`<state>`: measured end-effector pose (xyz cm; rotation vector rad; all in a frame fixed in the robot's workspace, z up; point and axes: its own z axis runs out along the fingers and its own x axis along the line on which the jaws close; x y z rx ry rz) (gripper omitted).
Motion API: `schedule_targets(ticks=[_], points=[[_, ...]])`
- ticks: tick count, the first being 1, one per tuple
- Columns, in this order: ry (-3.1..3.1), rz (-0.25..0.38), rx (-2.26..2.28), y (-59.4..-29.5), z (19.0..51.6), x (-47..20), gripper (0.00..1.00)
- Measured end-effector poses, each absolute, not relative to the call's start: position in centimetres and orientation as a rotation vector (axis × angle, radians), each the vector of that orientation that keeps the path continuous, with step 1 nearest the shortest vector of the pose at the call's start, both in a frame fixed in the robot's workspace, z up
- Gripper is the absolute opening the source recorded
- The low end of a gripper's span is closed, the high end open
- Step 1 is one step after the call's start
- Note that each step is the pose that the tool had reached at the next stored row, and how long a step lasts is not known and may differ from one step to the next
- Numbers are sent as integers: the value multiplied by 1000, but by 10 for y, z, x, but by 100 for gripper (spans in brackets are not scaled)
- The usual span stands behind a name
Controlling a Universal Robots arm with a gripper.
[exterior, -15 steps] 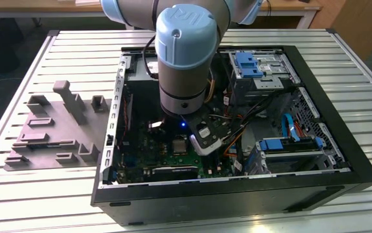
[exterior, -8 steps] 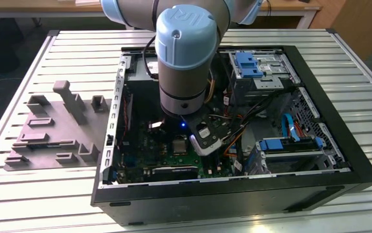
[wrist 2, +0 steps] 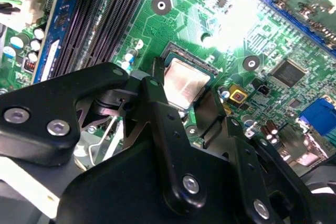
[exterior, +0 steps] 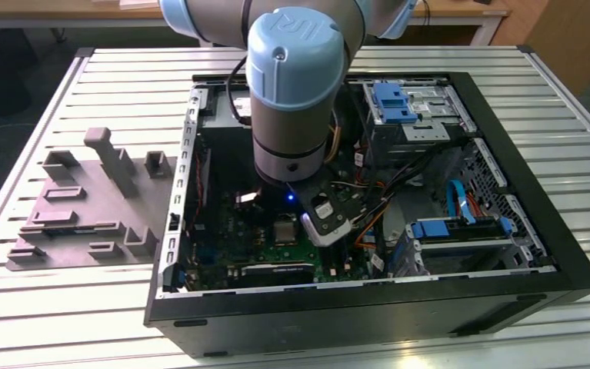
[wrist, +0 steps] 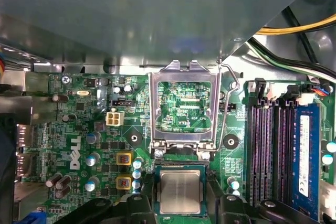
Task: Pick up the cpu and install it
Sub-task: 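Place the cpu into insertion slot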
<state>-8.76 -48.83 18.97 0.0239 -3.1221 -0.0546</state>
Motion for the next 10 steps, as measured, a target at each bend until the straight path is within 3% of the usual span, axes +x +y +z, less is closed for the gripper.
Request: schedule_targets(ticks=[10], points=[[-3121,-54,-19,-488,190,-87,47]])
